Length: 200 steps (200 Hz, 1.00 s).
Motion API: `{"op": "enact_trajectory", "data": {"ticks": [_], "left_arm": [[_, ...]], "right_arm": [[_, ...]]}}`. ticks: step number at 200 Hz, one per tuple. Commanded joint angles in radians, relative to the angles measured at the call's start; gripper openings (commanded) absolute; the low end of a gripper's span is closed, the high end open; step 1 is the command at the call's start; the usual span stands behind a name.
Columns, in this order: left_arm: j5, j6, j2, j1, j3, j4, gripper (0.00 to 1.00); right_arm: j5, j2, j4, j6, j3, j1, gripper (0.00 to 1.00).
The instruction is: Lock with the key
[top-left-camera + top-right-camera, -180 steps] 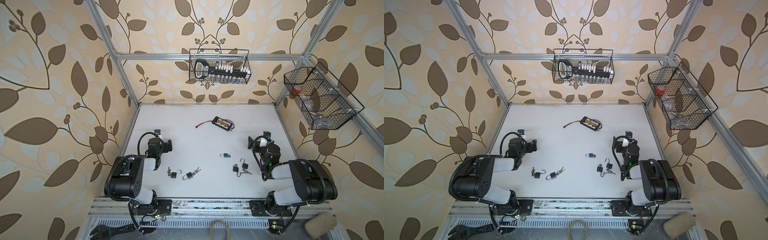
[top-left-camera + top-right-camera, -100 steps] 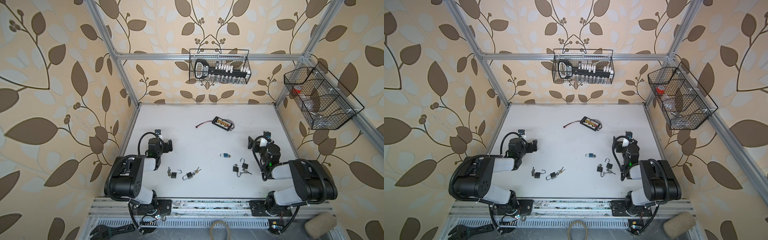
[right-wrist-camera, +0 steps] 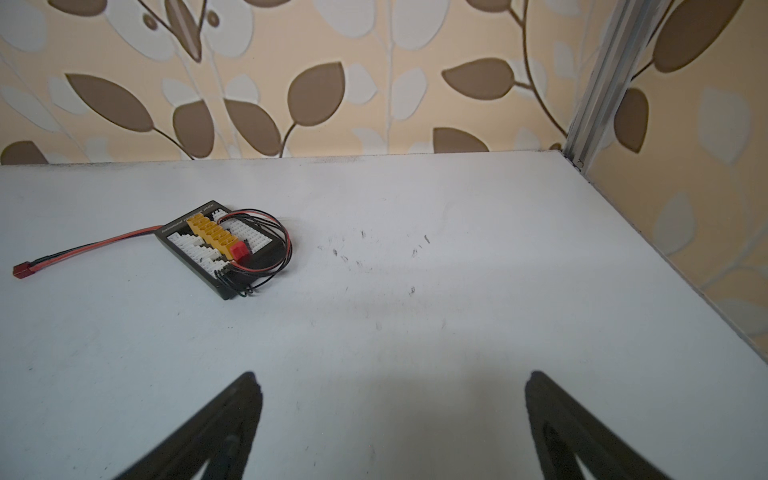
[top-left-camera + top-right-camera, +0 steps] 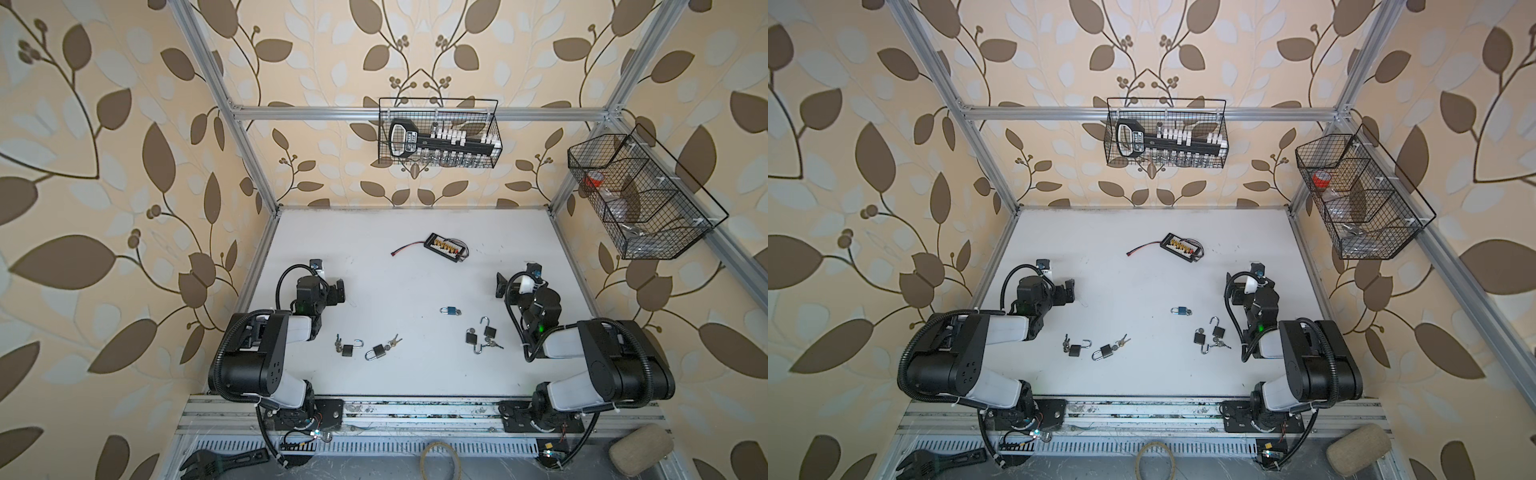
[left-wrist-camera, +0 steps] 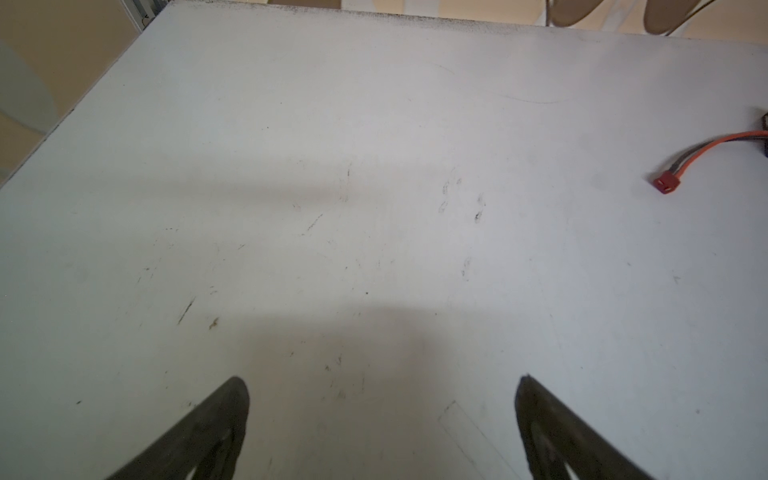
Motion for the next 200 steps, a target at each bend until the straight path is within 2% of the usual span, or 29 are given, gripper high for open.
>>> {"op": "enact_trajectory", "data": {"ticks": [1,23,41,64,81,112,124,137,147,159,176,190,200], "left_arm": [[0.028,0.021,-0.006,-0.001,0.019,0.043,0.99],[0.075,0.047,-0.043,-0.004,-0.006,0.06,0.99],[0.041,0.069,-0.136,-0.036,-0.014,0.018,0.99],[-0.073,0.147,-0.267,-0.147,-0.038,-0.048,0.99],[-0.197,0.14,-0.382,-0.218,-0.003,-0.212,0.99],[-0.283,-0.065,-0.544,-0.247,0.036,-0.414,0.99],[-0.337,-0.178,-0.576,-0.247,0.065,-0.497,0.99],[-0.474,-0.348,-0.585,-0.247,0.125,-0.665,0.99],[-0.519,-0.411,-0.583,-0.247,0.173,-0.774,0.99],[-0.519,-0.486,-0.584,-0.246,0.209,-0.863,0.99],[-0.503,-0.659,-0.586,-0.246,0.252,-1.009,0.99],[-0.44,-0.673,-0.587,-0.246,0.266,-1.033,0.99],[-0.377,-0.675,-0.586,-0.246,0.275,-1.041,0.99]], "right_arm": [[-0.008,0.008,0.02,0.004,0.017,-0.001,1.0],[0.005,-0.006,0.024,-0.002,0.011,0.012,1.0],[0.015,-0.028,0.029,-0.02,-0.001,0.028,1.0],[0.058,-0.081,0.071,-0.042,-0.047,0.061,1.0],[0.091,-0.152,0.016,-0.07,-0.051,0.103,1.0],[0.087,-0.312,-0.189,-0.089,-0.008,0.155,1.0],[0.069,-0.395,-0.175,-0.031,-0.028,0.156,0.99],[0.028,-0.474,-0.113,0.053,-0.062,0.156,1.0],[0.002,-0.535,-0.149,0.108,-0.046,0.156,1.0],[-0.03,-0.6,-0.247,0.138,-0.002,0.154,1.0],[-0.053,-0.67,-0.368,0.171,0.047,0.154,1.0],[-0.002,-0.722,-0.478,0.247,0.083,0.154,1.0],[0.093,-0.752,-0.618,0.358,0.124,0.155,1.0]]}}
